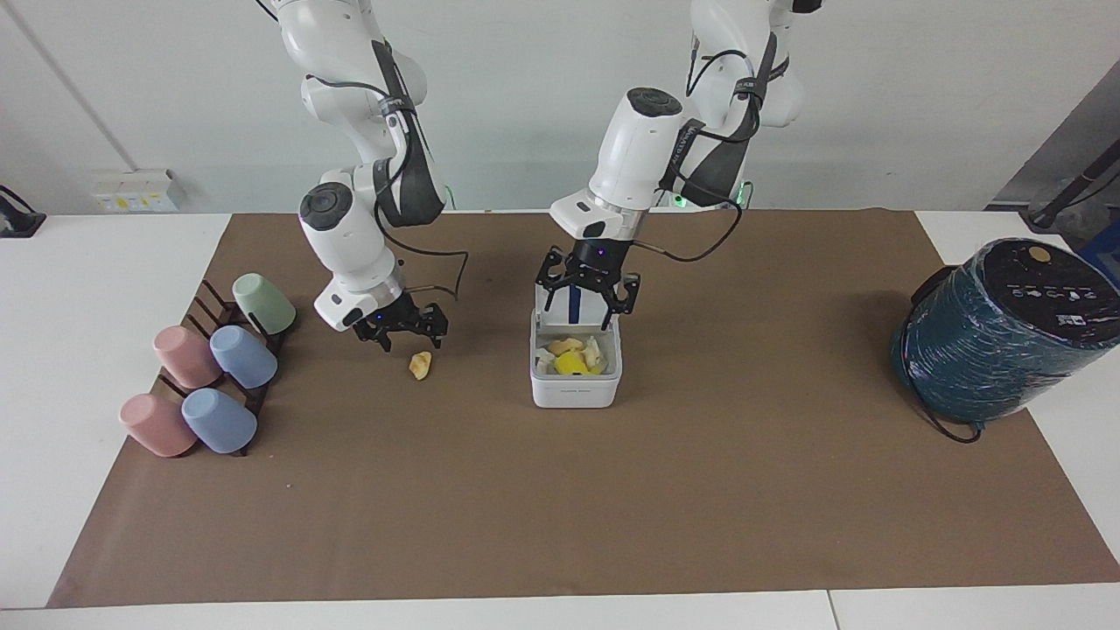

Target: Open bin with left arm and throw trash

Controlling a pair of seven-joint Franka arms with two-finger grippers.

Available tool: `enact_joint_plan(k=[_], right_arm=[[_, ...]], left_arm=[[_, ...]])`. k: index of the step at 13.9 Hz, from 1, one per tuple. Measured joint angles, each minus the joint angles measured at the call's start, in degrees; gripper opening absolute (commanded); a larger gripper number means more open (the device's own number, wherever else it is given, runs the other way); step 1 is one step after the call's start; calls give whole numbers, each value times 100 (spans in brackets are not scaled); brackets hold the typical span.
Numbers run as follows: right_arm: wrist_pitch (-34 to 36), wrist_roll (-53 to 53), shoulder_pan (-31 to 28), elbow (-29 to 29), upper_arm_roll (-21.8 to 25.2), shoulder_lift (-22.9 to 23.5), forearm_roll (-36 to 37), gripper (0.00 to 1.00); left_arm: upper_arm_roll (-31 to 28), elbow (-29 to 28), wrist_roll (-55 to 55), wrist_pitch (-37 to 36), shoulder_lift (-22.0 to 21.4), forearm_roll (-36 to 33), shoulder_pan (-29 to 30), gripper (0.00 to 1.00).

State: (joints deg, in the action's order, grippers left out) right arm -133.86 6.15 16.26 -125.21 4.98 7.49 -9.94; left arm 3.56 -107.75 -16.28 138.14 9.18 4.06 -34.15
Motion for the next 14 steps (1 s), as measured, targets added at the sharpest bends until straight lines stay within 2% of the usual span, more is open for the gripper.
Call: enact_joint_plan(k=[3,5,7,9,10,14], right_arm=[[-421,0,4,-260,-5,44,0,81],[-632,0,4,-383,-5,92,0,68],[-818,26,5,-449,-5,132,0,48],[-1001,109,42,-479,-7,172,0,13],[-1043,147,73,-482,-8,184,0,0],[-1059,382,95,-464,-9,193,0,0]], left_arm=[[-94,21,10,-390,-15,0,255,100],[-128,31,21,-760,-68,0,575,100],[-154,43,40,-1291,-227,-1,956,100],[-168,46,190,-1806,-469,-20,1404,100],[-173,47,360,-1991,-589,-34,1601,100],[-192,76,1089,-2479,-1140,-78,2366,100]])
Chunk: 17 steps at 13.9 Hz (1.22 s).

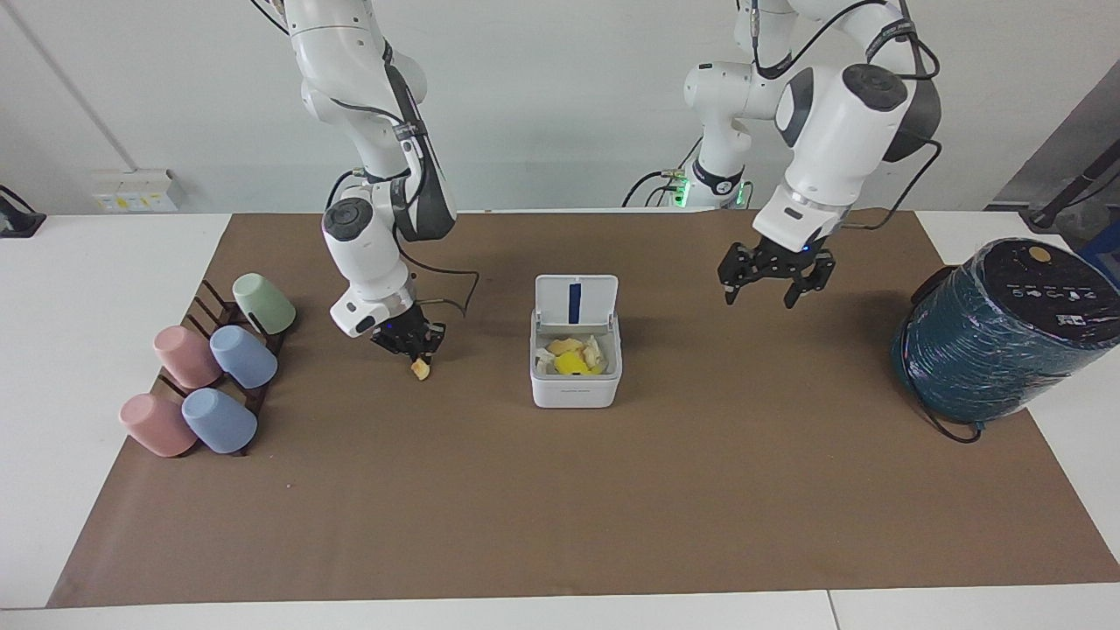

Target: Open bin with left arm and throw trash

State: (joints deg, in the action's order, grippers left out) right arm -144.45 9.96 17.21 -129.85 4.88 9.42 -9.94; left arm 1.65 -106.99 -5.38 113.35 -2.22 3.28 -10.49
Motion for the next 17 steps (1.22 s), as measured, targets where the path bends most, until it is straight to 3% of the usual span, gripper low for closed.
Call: enact_joint_plan(k=[3,6,9,11,14,17], right_arm=[[448,240,0,310,1,-37,0,0],[1872,1139,10,1431,0,-230,0,0],[2623,2311,48,2366,-27,-312,-32,0],[2558,3217,127,2646,-165,-269,-528,0],[1828,4317,515,2670,-225,-44,-1566,0],[1316,4982,953,2668,-233,385,-1997,0]], left_arm=[[-4,421,228,-516,-185,-287,314,100],[-6,1107,533,-1170,-155,-324,574,100],[-8,1479,592,-1656,-91,-324,684,100],[-1,1461,596,-1825,-68,-324,697,100],[28,1407,596,-1838,-50,-324,697,100],[24,1469,596,-1839,-43,-324,707,100]])
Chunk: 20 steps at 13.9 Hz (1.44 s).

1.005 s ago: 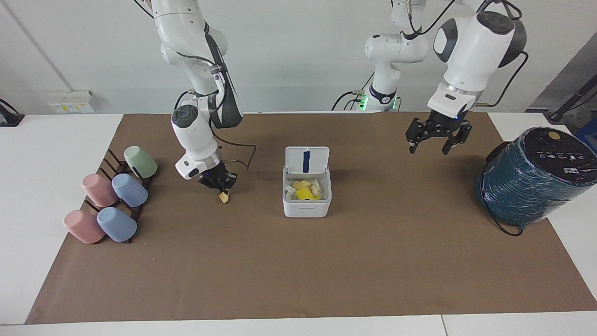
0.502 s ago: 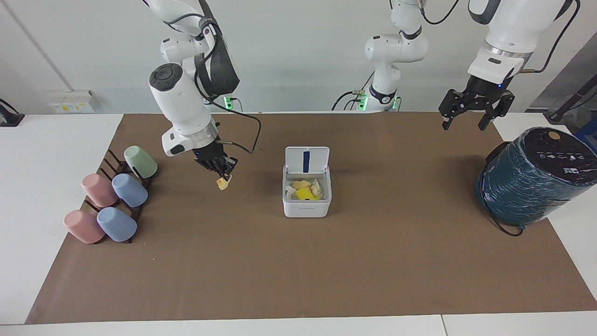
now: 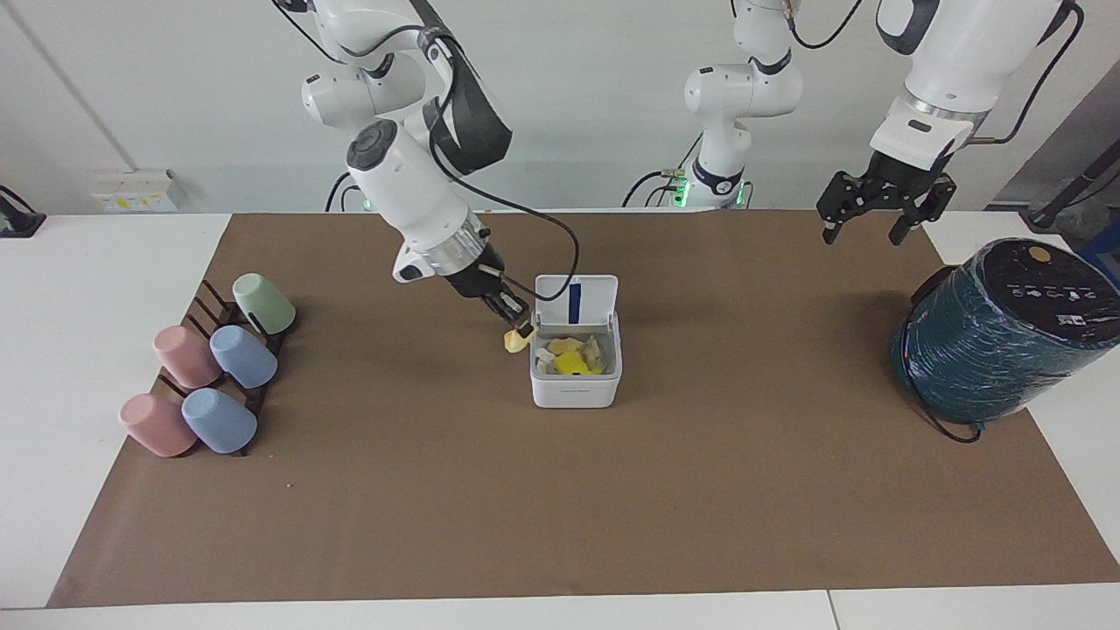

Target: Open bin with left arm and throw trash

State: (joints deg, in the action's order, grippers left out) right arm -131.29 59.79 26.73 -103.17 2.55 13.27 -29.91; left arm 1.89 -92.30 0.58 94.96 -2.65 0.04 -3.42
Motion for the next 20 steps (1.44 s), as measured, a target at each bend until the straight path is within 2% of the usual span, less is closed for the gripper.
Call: enact_joint_plan(k=[2,3,5,6,8,11,16,18,20], right_arm=[[-286,115,157,2,-1,225,-432,0],[-414,115,218,3,0,305,-567,6],[-589,147,380,1,-4,424,-638,33],[-614,165,432,1,-4,456,-642,42],[-614,166,458,-1,-3,471,-642,71],[-614,166,454,-1,4,471,-643,98],[-610,162,436,79,32,394,-494,100],[-486,160,361,121,81,233,4,100],[-168,40,165,135,98,7,814,100]], left_arm=[[-17,38,0,0,62,0,29,100],[-21,82,5,-5,116,0,81,100],[-29,238,61,-115,220,0,169,100],[-42,265,87,-176,217,0,175,100],[-60,266,121,-211,184,0,176,100],[-61,265,131,-211,174,0,176,100],[-60,262,136,-251,174,0,176,100],[-60,262,134,-256,174,0,176,100],[-62,262,71,-257,174,0,176,100]])
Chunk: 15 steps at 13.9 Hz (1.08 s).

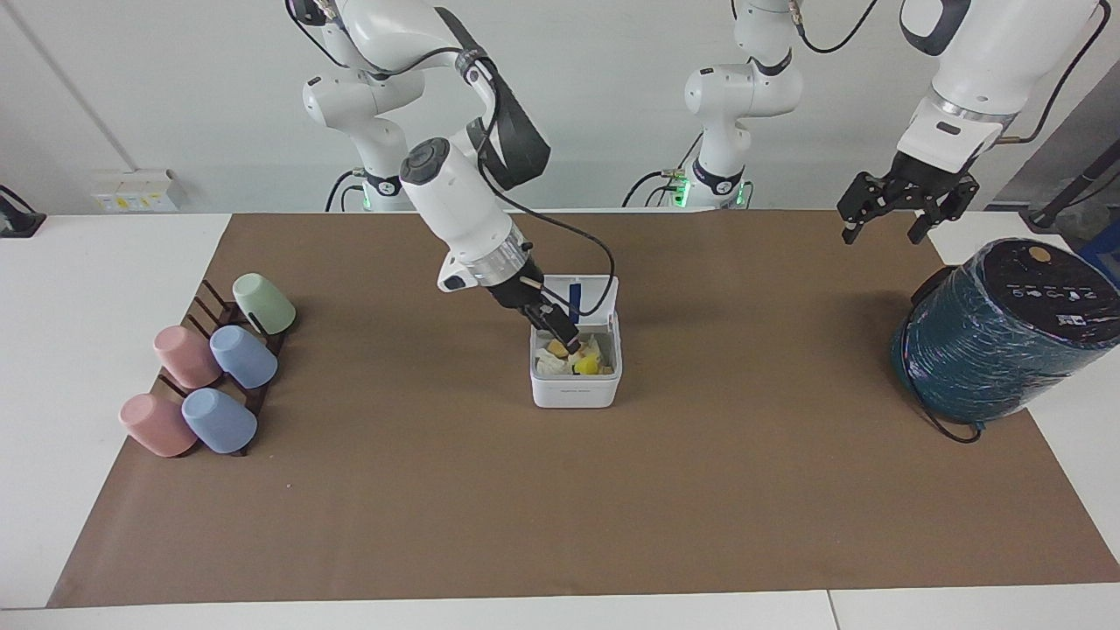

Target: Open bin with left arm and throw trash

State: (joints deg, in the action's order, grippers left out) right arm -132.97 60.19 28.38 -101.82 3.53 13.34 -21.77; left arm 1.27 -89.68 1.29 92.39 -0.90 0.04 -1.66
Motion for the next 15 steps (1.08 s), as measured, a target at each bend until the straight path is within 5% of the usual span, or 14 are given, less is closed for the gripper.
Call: enact_joint_plan(k=[8,15], right_arm=[[1579,-3777,-1633,8,47,-815,1488,100],[3205,-4747,-2216,539,54,-1477,2103,100]], left_arm=[[2,-1,-101,-2,0,0,0,100],[-7,-1,-129,1,0,0,0,100]])
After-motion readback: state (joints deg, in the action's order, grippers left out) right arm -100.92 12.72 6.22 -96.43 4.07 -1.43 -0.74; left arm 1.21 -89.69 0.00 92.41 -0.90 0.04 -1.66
